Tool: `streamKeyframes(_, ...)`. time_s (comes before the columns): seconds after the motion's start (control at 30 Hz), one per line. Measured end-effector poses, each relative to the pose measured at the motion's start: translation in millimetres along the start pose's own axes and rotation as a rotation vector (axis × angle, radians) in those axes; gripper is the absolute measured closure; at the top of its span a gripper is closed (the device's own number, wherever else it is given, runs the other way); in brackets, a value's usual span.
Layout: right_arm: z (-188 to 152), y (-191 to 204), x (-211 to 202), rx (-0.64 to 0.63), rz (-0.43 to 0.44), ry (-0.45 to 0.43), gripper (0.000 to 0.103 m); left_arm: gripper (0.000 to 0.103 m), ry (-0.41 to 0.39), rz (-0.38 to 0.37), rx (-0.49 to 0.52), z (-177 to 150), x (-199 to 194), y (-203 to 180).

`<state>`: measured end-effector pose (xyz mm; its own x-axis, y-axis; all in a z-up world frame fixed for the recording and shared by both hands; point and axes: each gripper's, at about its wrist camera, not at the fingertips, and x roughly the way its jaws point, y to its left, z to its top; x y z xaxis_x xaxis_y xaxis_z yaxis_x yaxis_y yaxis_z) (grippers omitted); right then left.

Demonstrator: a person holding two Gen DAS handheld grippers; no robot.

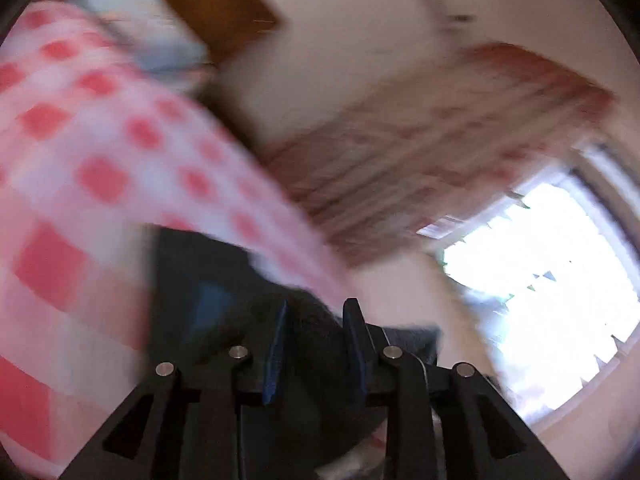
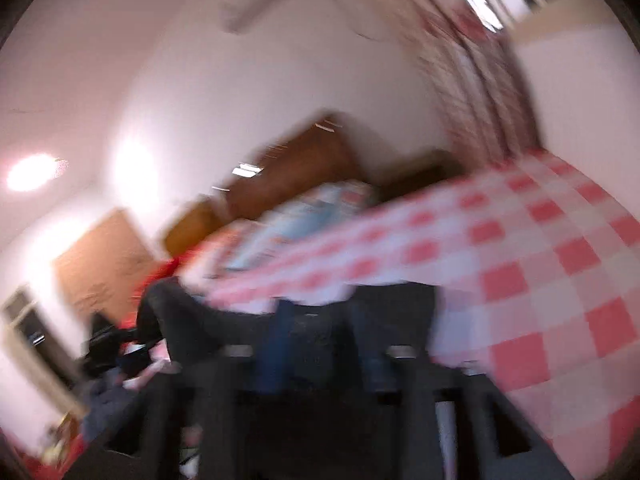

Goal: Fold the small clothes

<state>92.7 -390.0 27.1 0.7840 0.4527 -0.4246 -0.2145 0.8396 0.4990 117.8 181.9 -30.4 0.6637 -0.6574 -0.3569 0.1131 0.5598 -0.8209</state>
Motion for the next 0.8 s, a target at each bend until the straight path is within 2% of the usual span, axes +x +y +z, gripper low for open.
streamKeyframes(0.03,0.9,-5.2,6.5,0.019,-0.035,0.014,0.0,0.074,0.008,0.098,-0.015,3.6,5.7,11.3)
streamKeyframes(0.07,-3.1,-12.5,13.9,0.048,-0.056,0.03,0.0,0.074,0.025,0.128,-0.026,3.2,7.1,19.0)
streamKeyframes(0.13,-12.6,-17.4,16.7,0.044,-0.071,0.051,0.0,0.074,0.037,0.144,-0.033,-2.1,3.9,29.9)
streamKeyframes(0.2,-21.0,-17.9,16.1,0.001,-0.124,0.075,0.0,0.074,0.035,0.183,-0.011,-9.3,-3.8,37.1)
streamKeyframes(0.33,-21.7,-17.4,24.3,-0.096,-0.185,0.159,0.0,0.074,0.074,0.211,0.02,-12.6,-1.1,41.0)
streamKeyframes(0.4,-16.2,-15.2,33.8,-0.164,-0.209,0.182,0.0,0.074,0.1,0.217,0.067,-10.8,2.1,32.3)
streamKeyframes(0.5,-2.2,-10.2,64.0,-0.284,-0.203,0.262,0.0,0.073,0.155,0.263,0.207,-6.8,25.9,7.7)
streamKeyframes(0.57,3.6,-8.5,84.2,-0.344,-0.231,0.302,0.0,0.073,0.178,0.294,0.281,-3.5,40.2,-4.9)
streamKeyframes(0.73,1.9,-4.6,123.1,-0.454,-0.251,0.406,0.0,0.072,0.246,0.353,0.365,2.2,66.4,-11.5)
streamKeyframes(0.77,-3.9,-5.7,129.8,-0.486,-0.279,0.423,0.0,0.072,0.253,0.367,0.371,2.1,68.2,-9.7)
streamKeyframes(0.8,-7.4,-4.4,131.1,-0.5,-0.297,0.429,0.034,0.072,0.258,0.38,0.374,2.9,69.9,-7.4)
